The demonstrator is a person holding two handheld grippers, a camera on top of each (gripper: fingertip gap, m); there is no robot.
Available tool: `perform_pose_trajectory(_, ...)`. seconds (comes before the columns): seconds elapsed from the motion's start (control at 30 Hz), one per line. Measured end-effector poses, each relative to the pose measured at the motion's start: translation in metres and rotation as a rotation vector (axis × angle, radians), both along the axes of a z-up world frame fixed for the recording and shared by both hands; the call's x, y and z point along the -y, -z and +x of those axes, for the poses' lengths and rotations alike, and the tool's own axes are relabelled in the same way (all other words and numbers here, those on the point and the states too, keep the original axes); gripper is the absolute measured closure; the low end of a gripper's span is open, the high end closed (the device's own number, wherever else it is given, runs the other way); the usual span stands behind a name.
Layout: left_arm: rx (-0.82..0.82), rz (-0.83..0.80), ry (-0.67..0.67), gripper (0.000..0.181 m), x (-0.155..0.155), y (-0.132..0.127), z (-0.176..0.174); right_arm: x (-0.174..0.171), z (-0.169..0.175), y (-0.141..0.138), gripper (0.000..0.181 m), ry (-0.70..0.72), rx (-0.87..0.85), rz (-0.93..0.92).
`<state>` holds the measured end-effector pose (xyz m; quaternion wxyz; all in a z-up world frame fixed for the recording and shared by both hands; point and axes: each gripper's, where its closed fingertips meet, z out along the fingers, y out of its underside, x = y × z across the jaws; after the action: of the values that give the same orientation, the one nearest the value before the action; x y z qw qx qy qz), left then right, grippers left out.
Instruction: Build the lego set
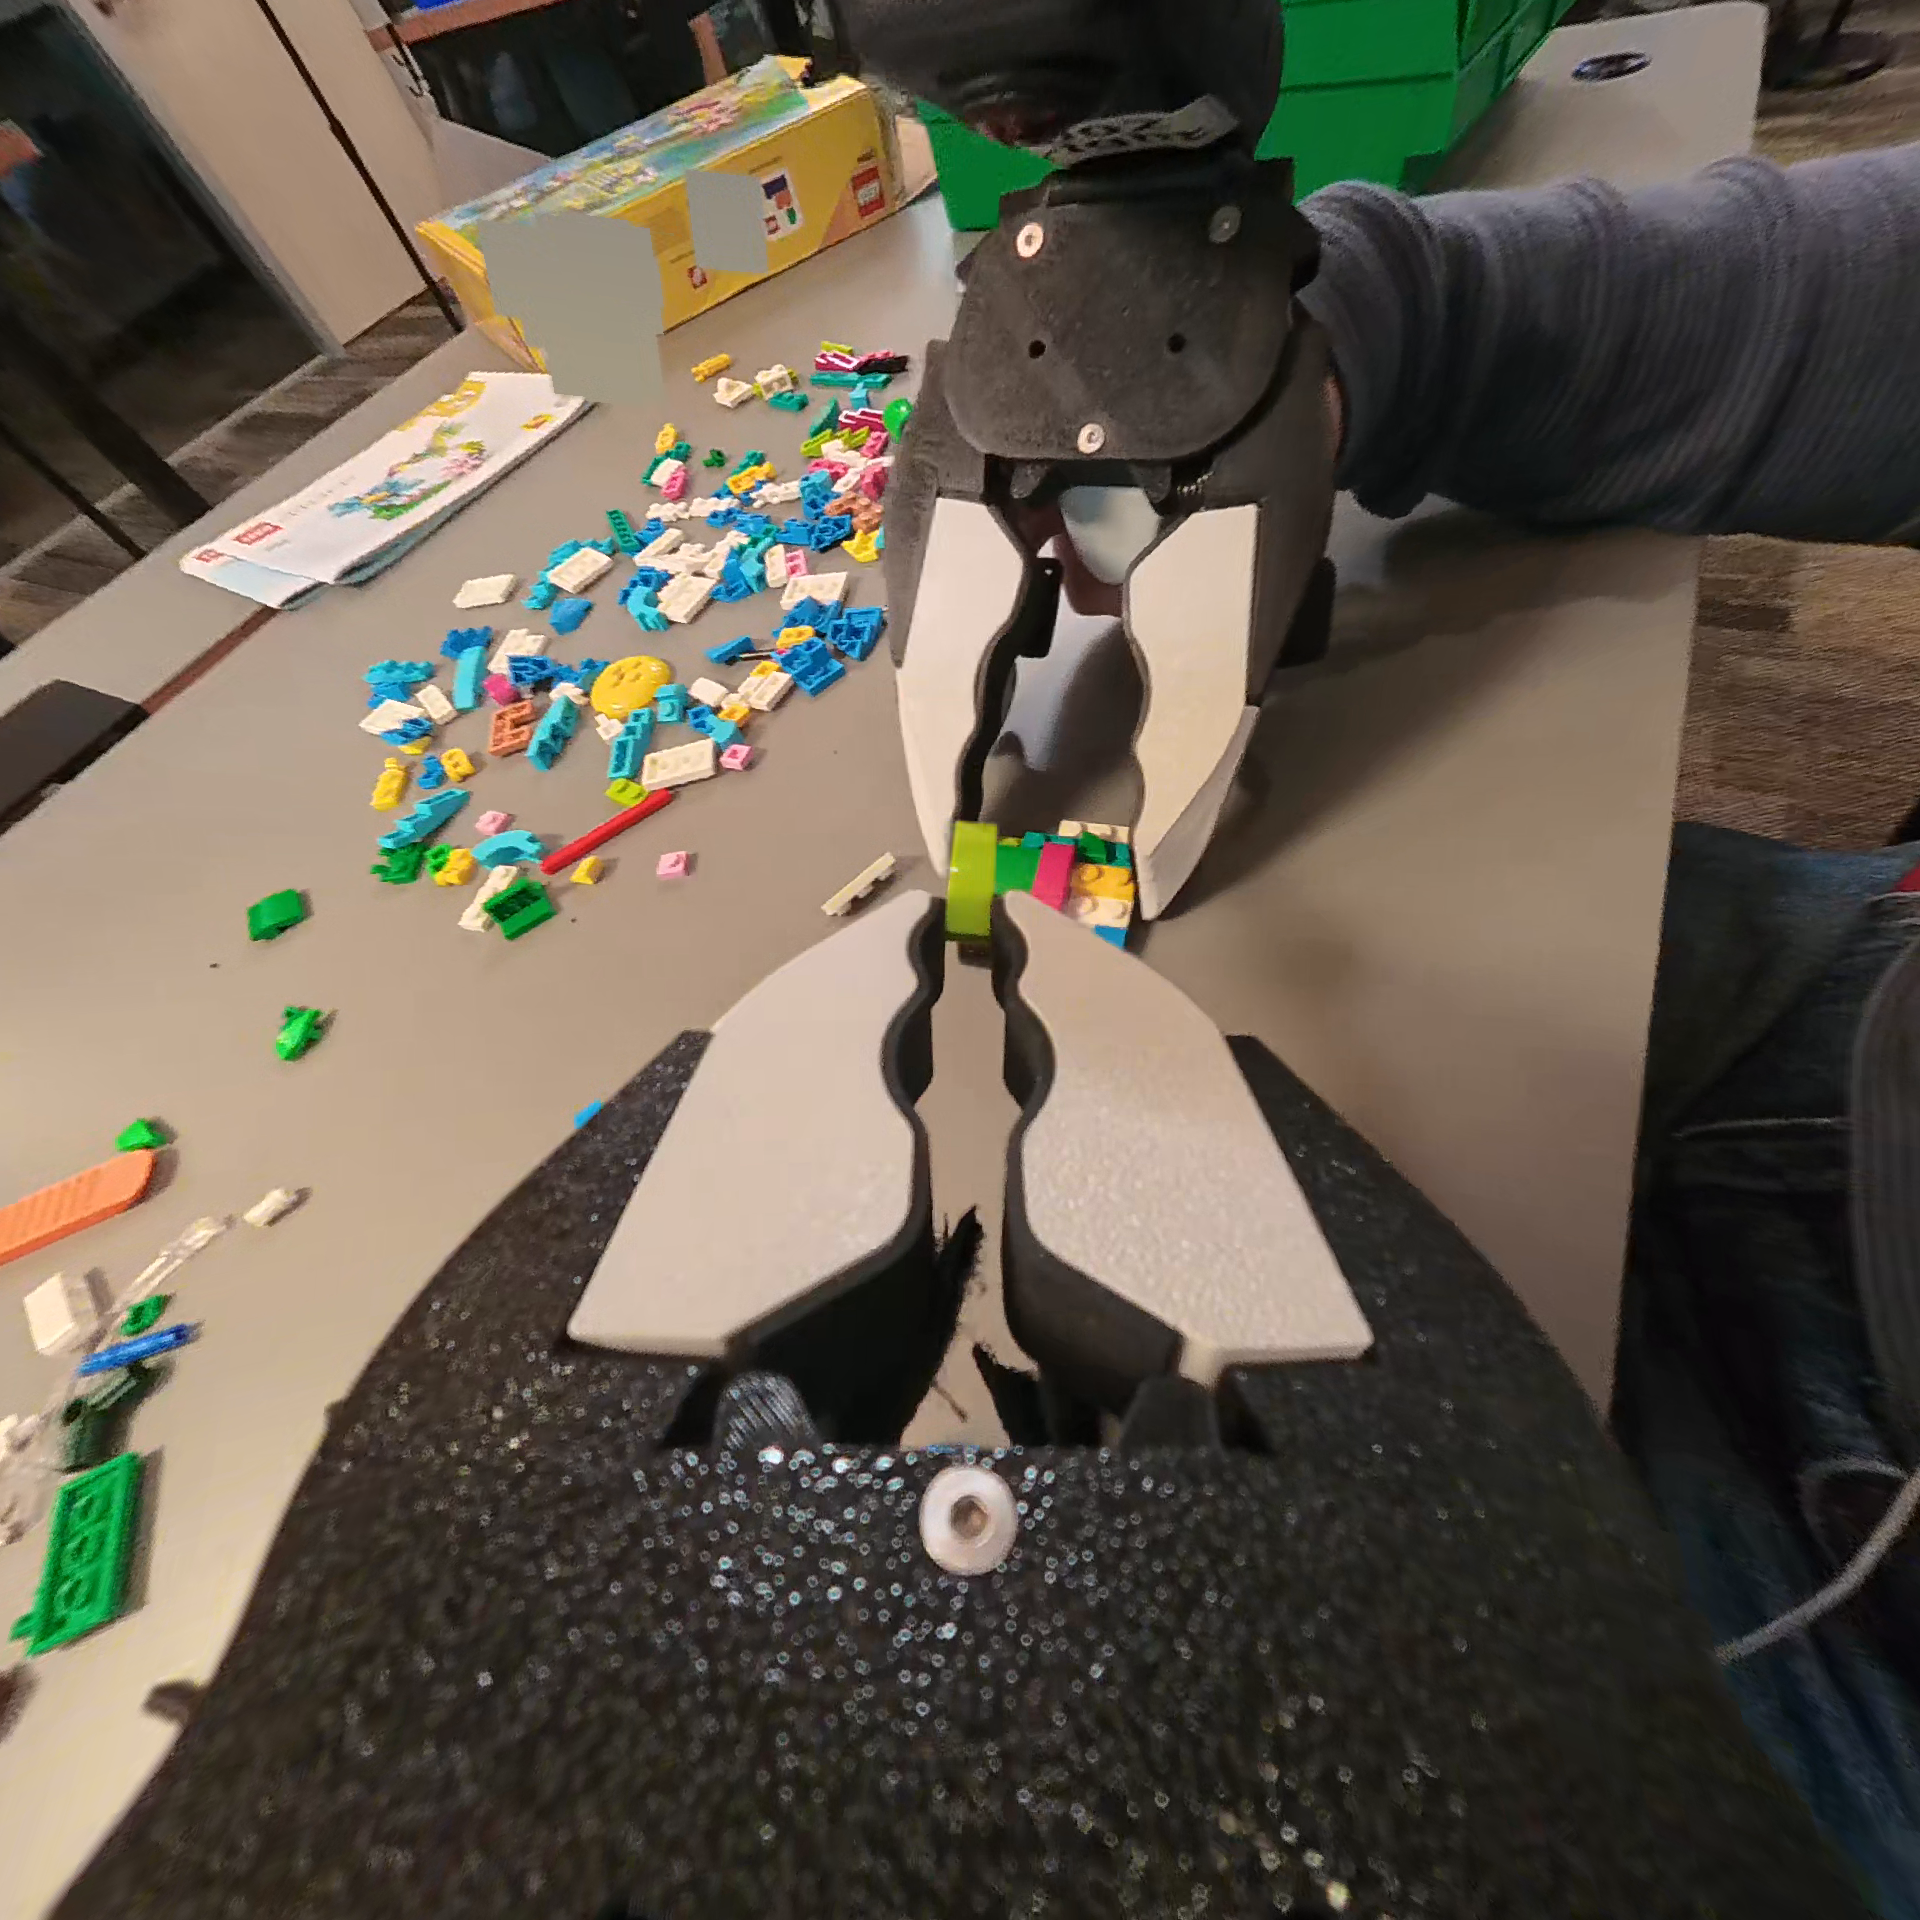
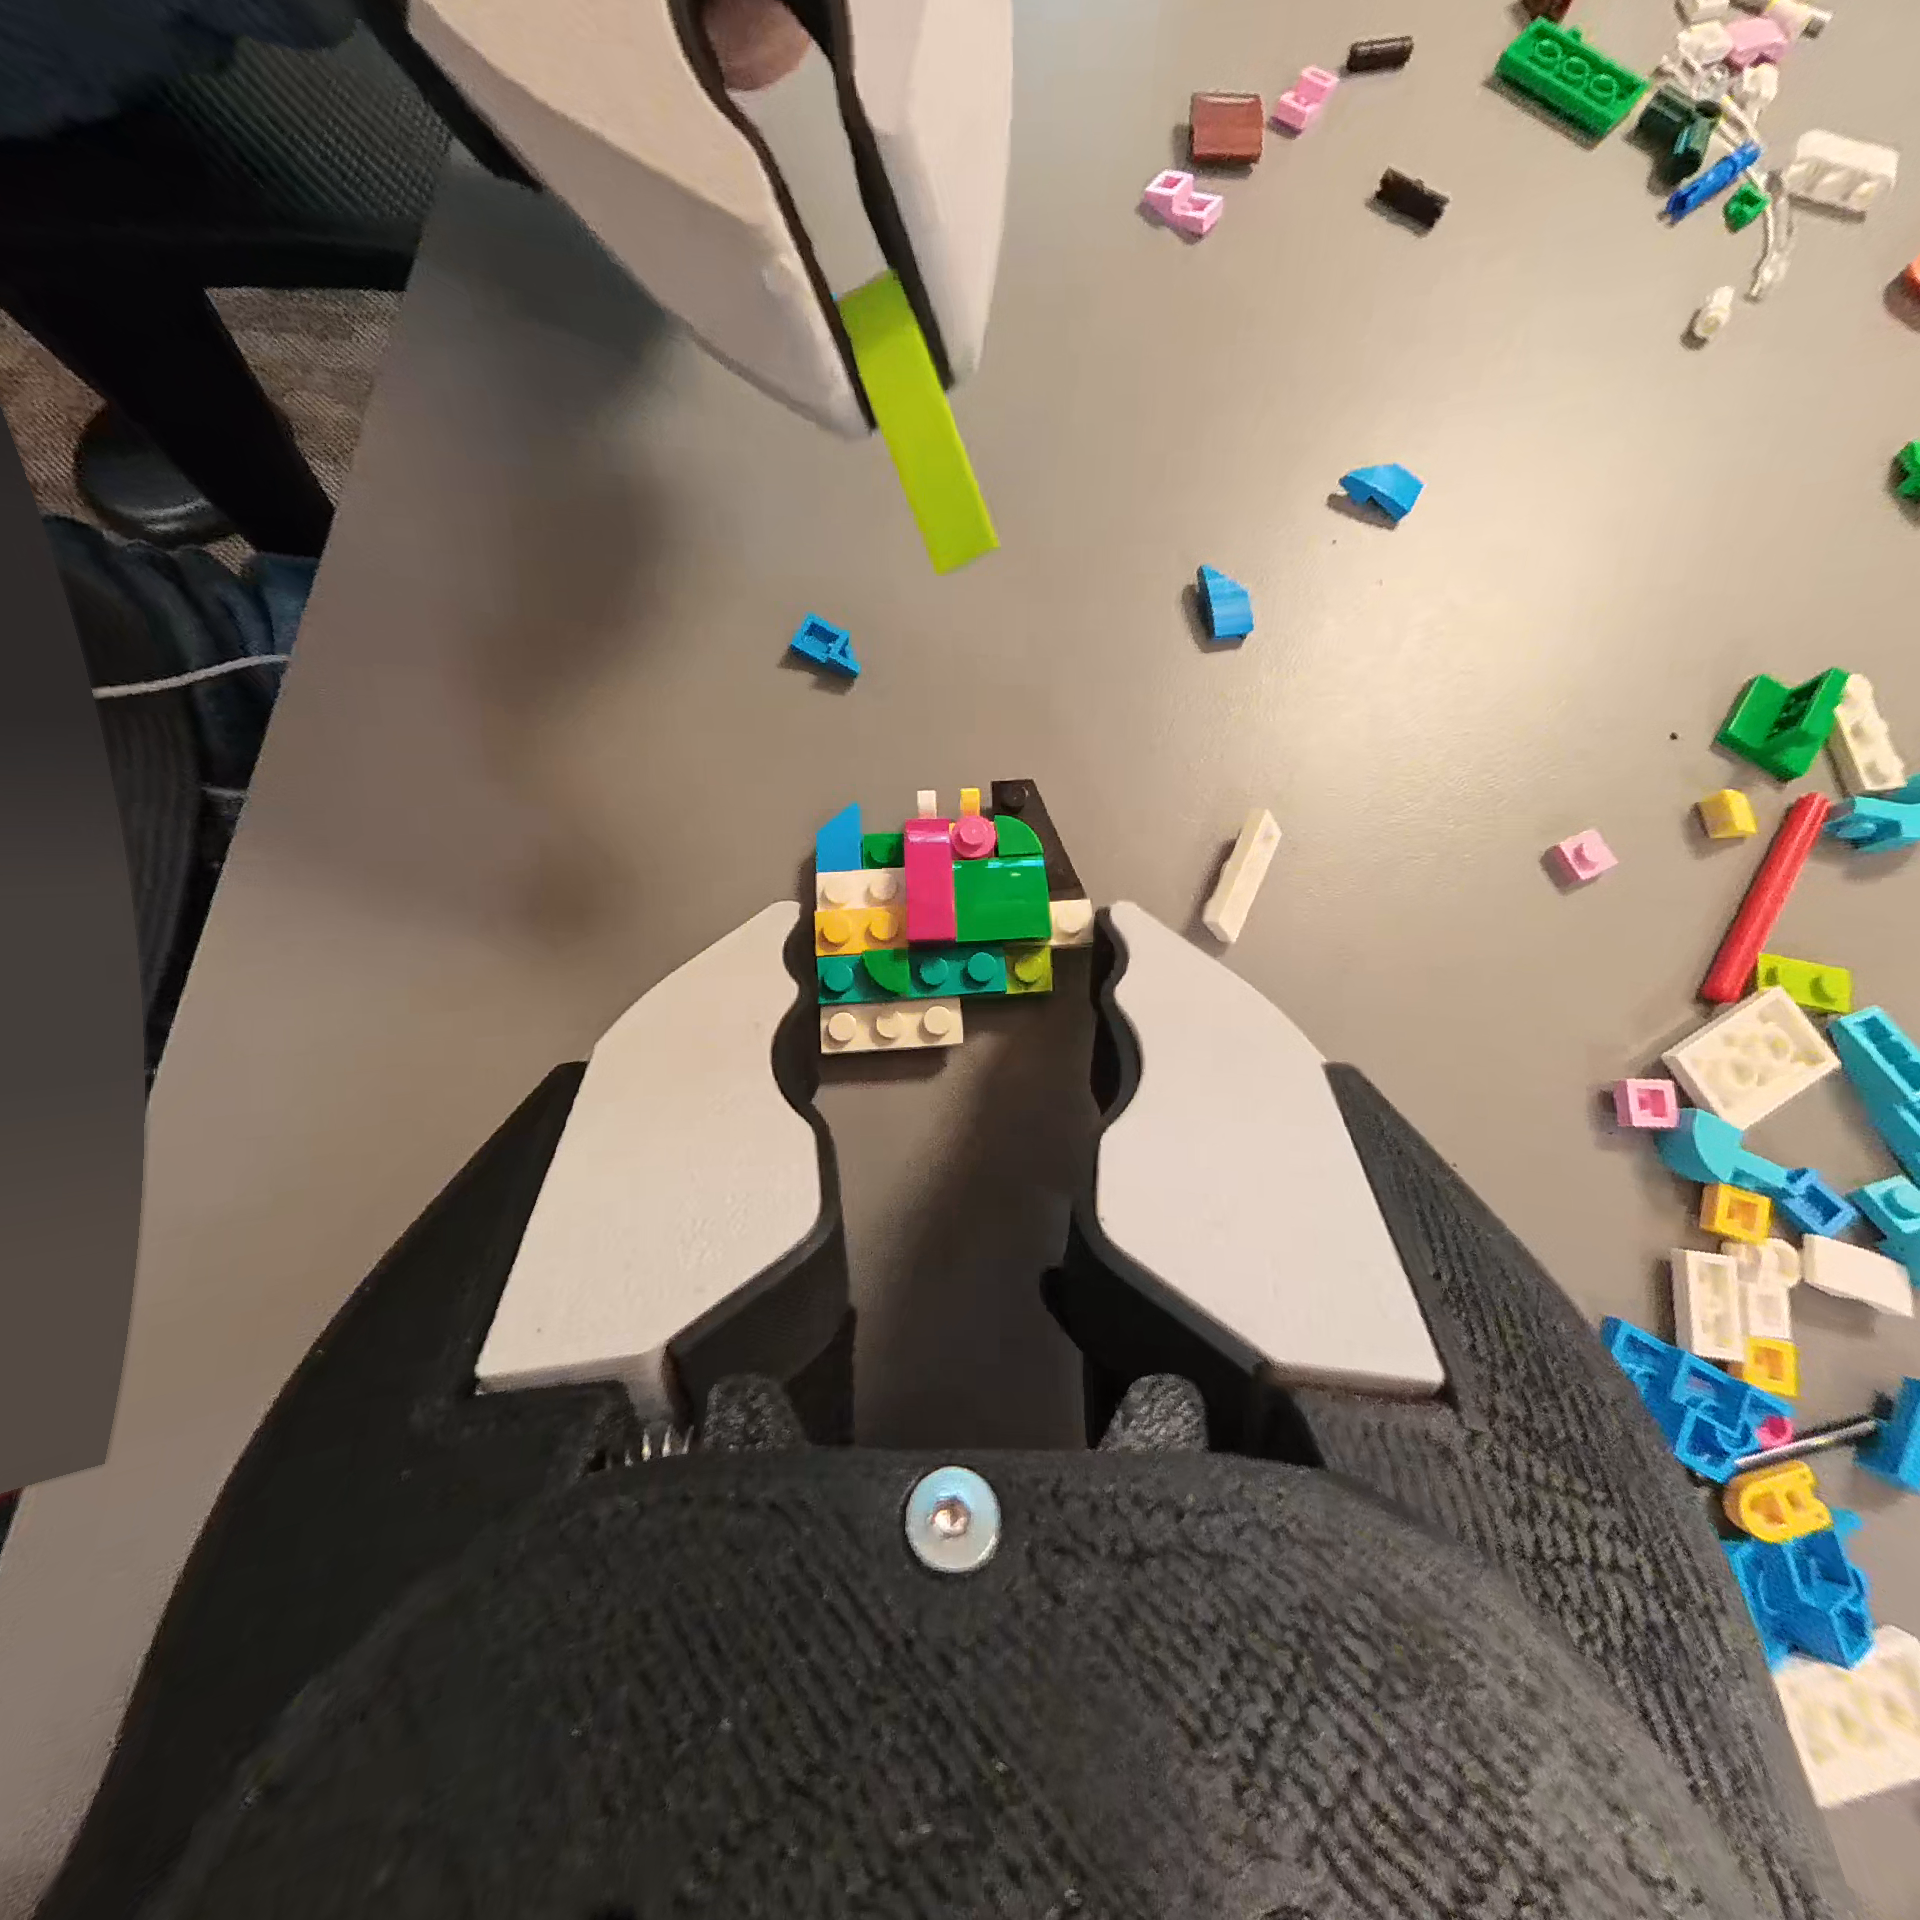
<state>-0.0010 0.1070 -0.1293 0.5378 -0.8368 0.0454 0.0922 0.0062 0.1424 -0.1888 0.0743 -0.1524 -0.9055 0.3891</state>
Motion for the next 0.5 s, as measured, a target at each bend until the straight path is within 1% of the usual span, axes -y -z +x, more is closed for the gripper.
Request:
perform_pose_trajectory(0.13, 0.078, 0.004, 0.027, 0.174, -0.001, 0.004, 0.004, 0.0, 0.0, 0.0, 0.132, -0.002, 0.015, -0.008)
perform_pose_trajectory(0.23, 0.126, 0.004, 0.042, 0.174, 0.0, 0.006, 0.005, 0.003, 0.003, -0.001, 0.133, -0.031, -0.003, -0.021)
perform_pose_trajectory(0.3, 0.147, 0.009, 0.047, 0.174, 0.0, 0.006, 0.006, 0.007, 0.003, -0.004, 0.133, -0.044, -0.022, -0.044)
perform_pose_trajectory(0.5, 0.177, 0.005, 0.067, 0.174, -0.004, 0.011, 0.011, 0.011, -0.002, -0.013, 0.133, -0.024, -0.061, -0.093)
